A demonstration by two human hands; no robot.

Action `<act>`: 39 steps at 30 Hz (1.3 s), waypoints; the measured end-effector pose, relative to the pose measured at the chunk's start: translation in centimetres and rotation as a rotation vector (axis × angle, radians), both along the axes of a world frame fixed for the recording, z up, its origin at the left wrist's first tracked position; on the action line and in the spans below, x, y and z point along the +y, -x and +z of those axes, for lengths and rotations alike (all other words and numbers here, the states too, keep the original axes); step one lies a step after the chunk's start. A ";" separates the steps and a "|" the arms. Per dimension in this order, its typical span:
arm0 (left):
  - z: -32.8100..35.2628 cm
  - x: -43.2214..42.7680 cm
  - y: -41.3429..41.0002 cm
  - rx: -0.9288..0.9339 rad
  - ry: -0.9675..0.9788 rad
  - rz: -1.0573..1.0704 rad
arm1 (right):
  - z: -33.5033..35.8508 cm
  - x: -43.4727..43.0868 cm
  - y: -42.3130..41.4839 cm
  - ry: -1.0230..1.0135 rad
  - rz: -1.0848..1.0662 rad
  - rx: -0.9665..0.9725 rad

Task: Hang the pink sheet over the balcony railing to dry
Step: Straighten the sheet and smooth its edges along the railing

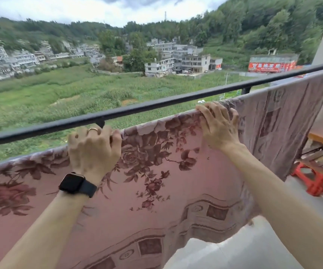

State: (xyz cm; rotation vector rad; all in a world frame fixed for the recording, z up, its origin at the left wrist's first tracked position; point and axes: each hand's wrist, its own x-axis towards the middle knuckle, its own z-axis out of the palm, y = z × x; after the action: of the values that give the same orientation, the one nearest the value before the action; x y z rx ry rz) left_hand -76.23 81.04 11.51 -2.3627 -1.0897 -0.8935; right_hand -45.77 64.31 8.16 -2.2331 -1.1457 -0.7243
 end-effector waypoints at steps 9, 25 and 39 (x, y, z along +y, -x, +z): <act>-1.2 -8.8 -18.9 0.083 0.060 -0.033 | 0.2 -4.1 -10.7 0.060 0.161 -0.011; 0.1 -16.7 -39.9 0.054 0.037 -0.113 | -0.4 -11.6 -31.5 0.018 0.120 0.021; -0.2 -18.9 -53.0 -0.055 -0.033 -0.124 | -1.1 -17.3 -51.0 -0.133 0.017 -0.039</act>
State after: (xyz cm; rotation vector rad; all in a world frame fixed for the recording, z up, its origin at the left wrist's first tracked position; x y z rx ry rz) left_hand -23.24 62.15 11.35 -2.4125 -0.9497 -1.0173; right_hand 5.23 47.00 7.03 -2.1054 -1.1005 -0.8157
